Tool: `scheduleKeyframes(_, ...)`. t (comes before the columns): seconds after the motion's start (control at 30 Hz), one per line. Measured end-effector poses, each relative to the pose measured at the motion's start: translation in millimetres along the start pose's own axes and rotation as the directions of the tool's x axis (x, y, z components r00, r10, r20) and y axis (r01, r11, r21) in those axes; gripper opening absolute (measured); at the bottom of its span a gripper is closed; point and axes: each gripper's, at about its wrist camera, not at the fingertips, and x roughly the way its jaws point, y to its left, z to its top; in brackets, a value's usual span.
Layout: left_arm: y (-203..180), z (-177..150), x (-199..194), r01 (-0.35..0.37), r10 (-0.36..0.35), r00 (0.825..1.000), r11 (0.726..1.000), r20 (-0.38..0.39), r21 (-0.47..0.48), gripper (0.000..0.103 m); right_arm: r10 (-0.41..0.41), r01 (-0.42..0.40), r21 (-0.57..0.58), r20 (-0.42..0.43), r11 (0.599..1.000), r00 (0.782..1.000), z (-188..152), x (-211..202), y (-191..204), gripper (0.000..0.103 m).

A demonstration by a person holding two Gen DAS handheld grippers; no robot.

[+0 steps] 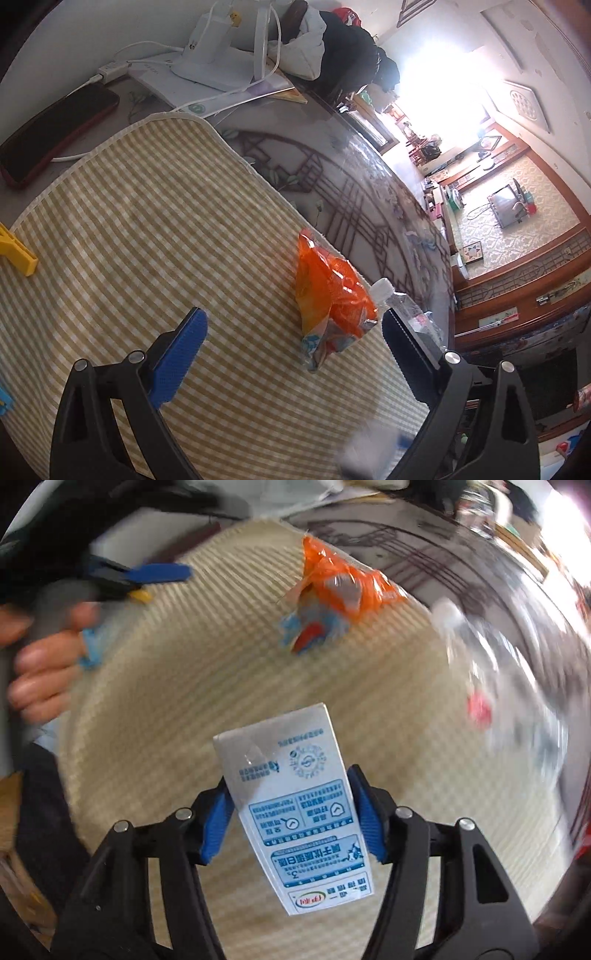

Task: Collect trash
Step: 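Grasp the orange snack bag with the left tool while the right tool regrasps the milk carton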

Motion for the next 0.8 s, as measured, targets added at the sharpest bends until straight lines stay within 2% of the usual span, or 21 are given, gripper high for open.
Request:
scheduleKeyframes(0.07, -3, -4, 5, -0.016, 0.016, 1.0, 1.0, 0.007, 0.005, 0.091, 0.021, -0.03, 0.095, 0.096, 0.995, 0.995, -33, -19, 5, 0.058)
scheduleKeyframes(0.13, -13, -9, 15, -0.036, 0.036, 0.999, 0.999, 0.007, 0.038, 0.091, -0.009, -0.019, 0.152, 0.181, 0.988, 0.983, -58, -34, 15, 0.058)
scheduleKeyframes(0.2, -26, -15, 27, -0.064, 0.063, 0.998, 0.992, 0.007, 0.105, 0.091, -0.024, -0.034, 0.219, 0.258, 0.975, 0.966, -77, -44, 15, 0.058)
scheduleKeyframes(0.3, -49, -25, 42, -0.103, 0.102, 0.995, 0.968, 0.016, 0.23, 0.092, -0.016, -0.1, 0.326, 0.335, 0.94, 0.942, -96, -48, 10, 0.058)
scheduleKeyframes(0.37, -59, -30, 50, -0.127, 0.125, 0.992, 0.946, 0.026, 0.297, 0.092, -0.018, -0.118, 0.361, 0.35, 0.925, 0.936, -98, -45, 6, 0.058)
scheduleKeyframes(0.43, -62, -30, 56, -0.16, 0.155, 0.987, 0.932, 0.042, 0.324, 0.092, -0.021, -0.117, 0.363, 0.355, 0.925, 0.935, -104, -47, 0, 0.058)
scheduleKeyframes(0.57, -56, -24, 63, -0.176, 0.172, 0.984, 0.943, 0.036, 0.282, 0.093, -0.041, -0.106, 0.35, 0.387, 0.931, 0.921, -116, -56, 2, 0.058)
scheduleKeyframes(0.67, -61, -19, 69, -0.189, 0.18, 0.982, 0.939, 0.057, 0.289, 0.093, -0.054, -0.103, 0.354, 0.407, 0.93, 0.912, -116, -56, 2, 0.058)
scheduleKeyframes(0.8, -63, -15, 76, -0.156, 0.152, 0.988, 0.938, 0.04, 0.308, 0.09, -0.069, -0.085, 0.343, 0.414, 0.936, 0.908, -117, -56, 1, 0.058)
